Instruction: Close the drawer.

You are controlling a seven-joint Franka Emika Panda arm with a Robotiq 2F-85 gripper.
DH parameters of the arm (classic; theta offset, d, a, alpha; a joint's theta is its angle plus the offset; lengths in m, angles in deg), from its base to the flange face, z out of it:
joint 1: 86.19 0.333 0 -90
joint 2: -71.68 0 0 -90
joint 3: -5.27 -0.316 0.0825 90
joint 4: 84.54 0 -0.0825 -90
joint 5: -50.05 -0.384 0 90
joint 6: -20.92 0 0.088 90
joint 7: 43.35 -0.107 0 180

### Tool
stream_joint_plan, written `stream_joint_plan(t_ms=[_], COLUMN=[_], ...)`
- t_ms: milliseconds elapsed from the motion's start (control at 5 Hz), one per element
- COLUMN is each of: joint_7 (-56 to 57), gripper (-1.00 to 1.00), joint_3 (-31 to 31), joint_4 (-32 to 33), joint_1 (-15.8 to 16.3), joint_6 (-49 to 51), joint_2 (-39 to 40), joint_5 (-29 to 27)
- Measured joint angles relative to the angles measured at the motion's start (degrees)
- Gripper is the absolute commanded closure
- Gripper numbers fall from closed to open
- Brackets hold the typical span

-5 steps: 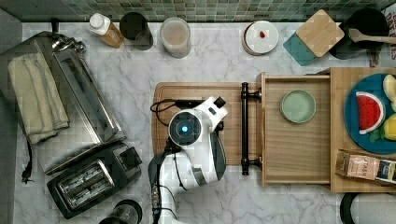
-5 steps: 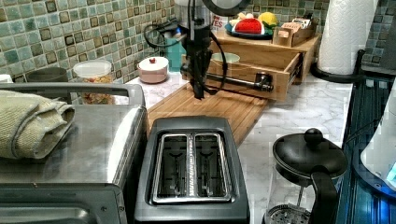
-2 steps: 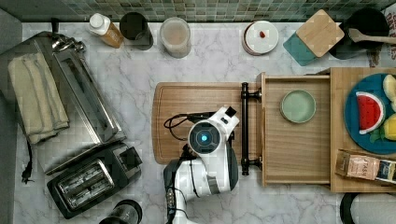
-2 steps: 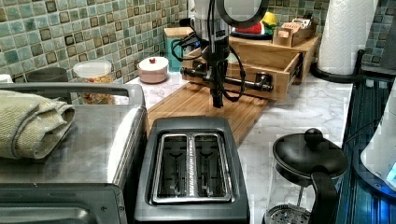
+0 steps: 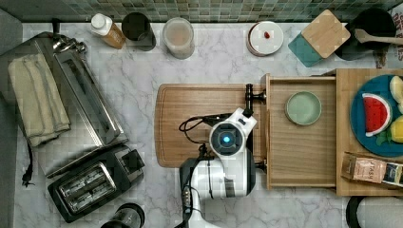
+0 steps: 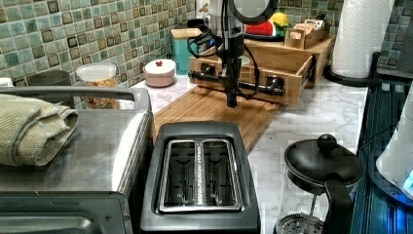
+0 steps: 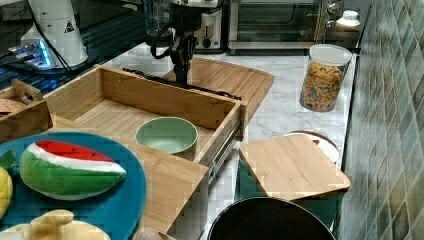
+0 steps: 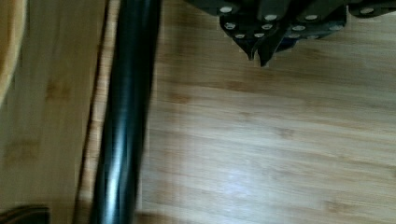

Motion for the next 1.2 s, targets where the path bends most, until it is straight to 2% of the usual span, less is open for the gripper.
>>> stream_joint_plan(t_ms=[400, 600, 800, 1000, 1200], joint_7=[8.4, 13.0, 15.9, 23.2, 30.9], gripper=[1.0, 1.0, 1.0, 1.0, 1.0], joint_3=[0.9, 1.8, 2.9, 4.7, 6.3], joint_4=[-0.4, -1.5, -2.4, -4.5, -7.8], joint_1=[-5.4, -6.7, -7.4, -7.8, -8.7], joint_6=[-0.1, -0.1, -0.1, 0.0, 0.3], joint_2=[0.4, 0.8, 0.9, 2.2, 4.6], joint_5=[-7.4, -9.8, -10.0, -11.7, -15.9])
